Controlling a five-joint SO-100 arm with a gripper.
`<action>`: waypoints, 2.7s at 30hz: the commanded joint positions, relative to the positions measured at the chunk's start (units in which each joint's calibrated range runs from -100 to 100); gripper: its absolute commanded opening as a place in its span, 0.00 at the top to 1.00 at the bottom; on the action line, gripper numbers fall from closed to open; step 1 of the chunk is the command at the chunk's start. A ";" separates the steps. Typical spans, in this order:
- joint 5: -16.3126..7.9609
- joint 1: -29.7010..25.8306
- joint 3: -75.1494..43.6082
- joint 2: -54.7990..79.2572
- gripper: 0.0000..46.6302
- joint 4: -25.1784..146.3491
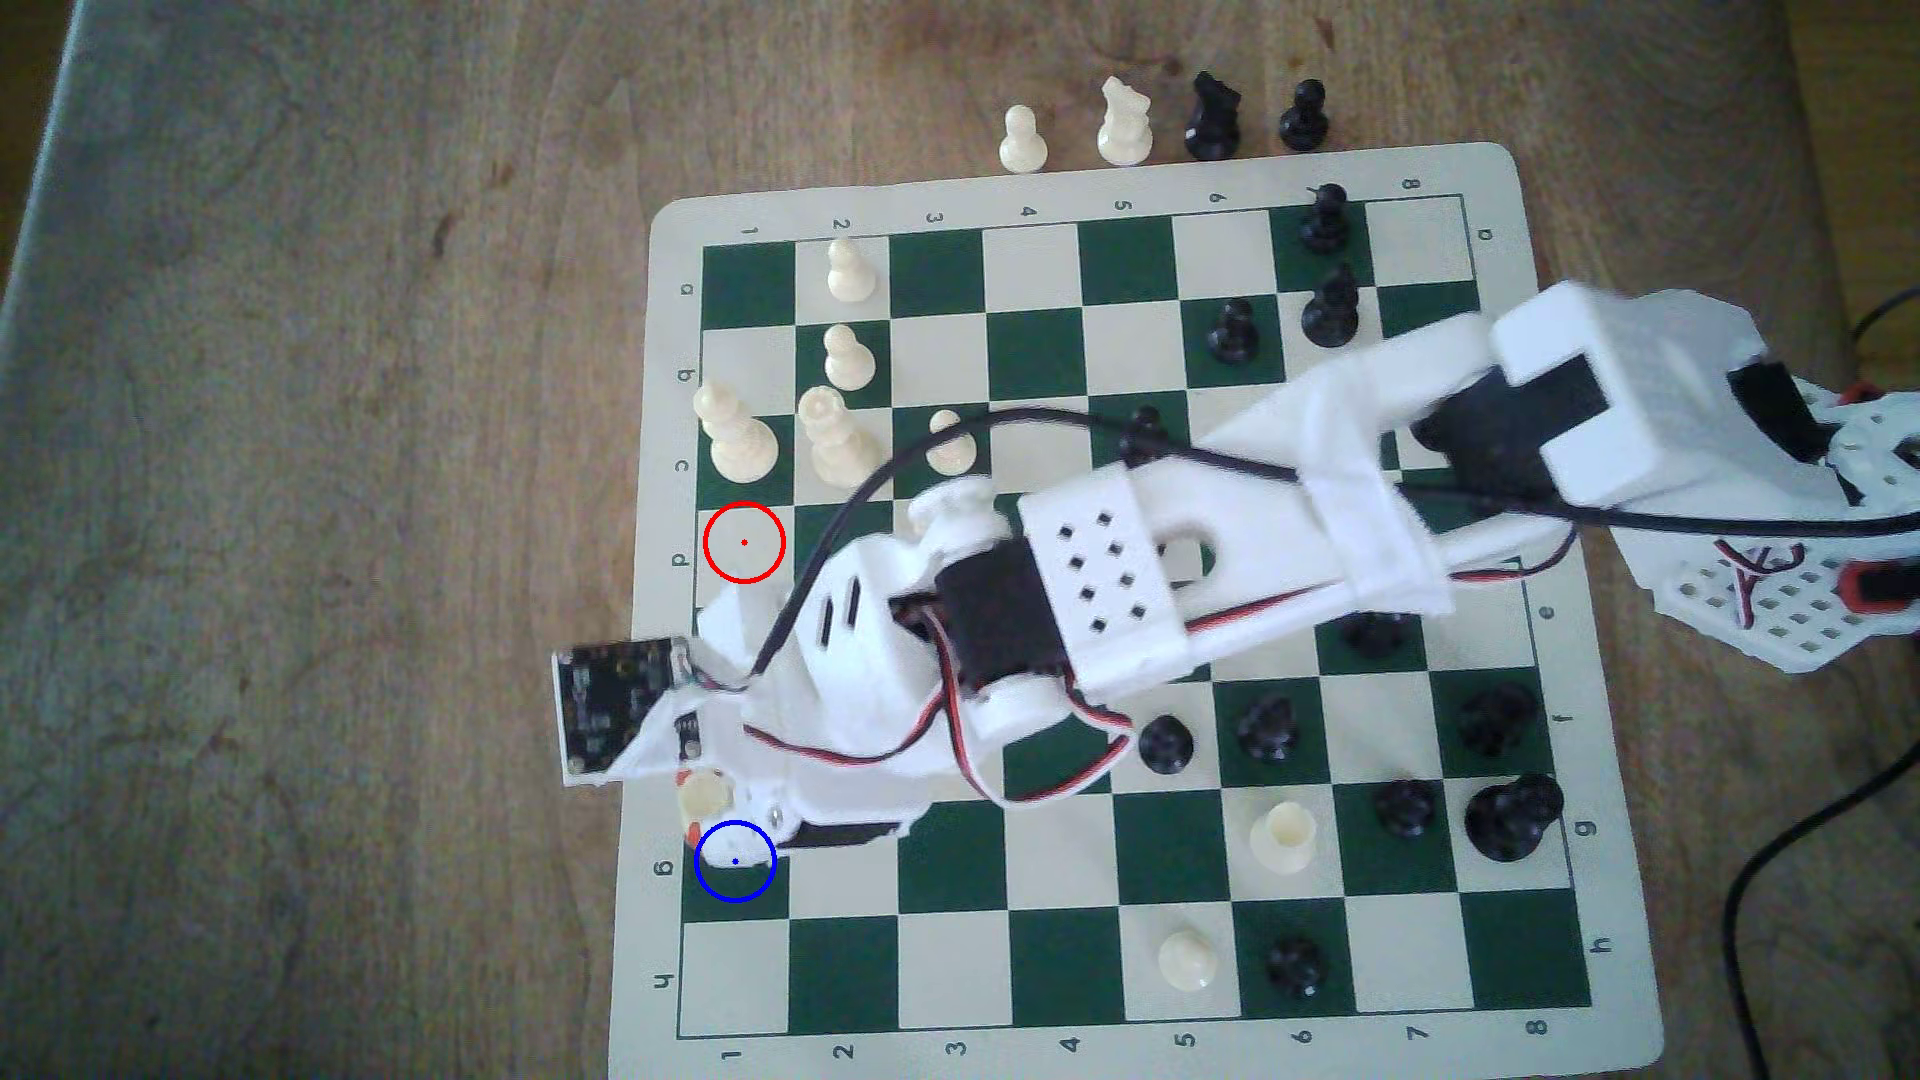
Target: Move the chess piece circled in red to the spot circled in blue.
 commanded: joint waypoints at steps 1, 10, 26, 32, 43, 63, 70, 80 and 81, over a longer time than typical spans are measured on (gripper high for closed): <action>0.05 -0.44 -9.49 -0.24 0.99 0.33; -0.10 -1.77 -13.30 4.17 0.99 0.58; -0.05 -1.38 -17.01 7.91 0.99 0.99; 0.05 -1.38 -17.01 8.42 0.99 1.81; 0.24 -0.91 -17.65 9.86 0.99 1.81; 0.54 -0.44 -17.56 9.35 0.68 1.48; 0.54 -0.21 -7.04 -0.58 0.62 -0.16; 0.78 1.20 31.58 -32.16 0.58 -5.89; 0.59 1.67 34.84 -34.28 0.58 -6.79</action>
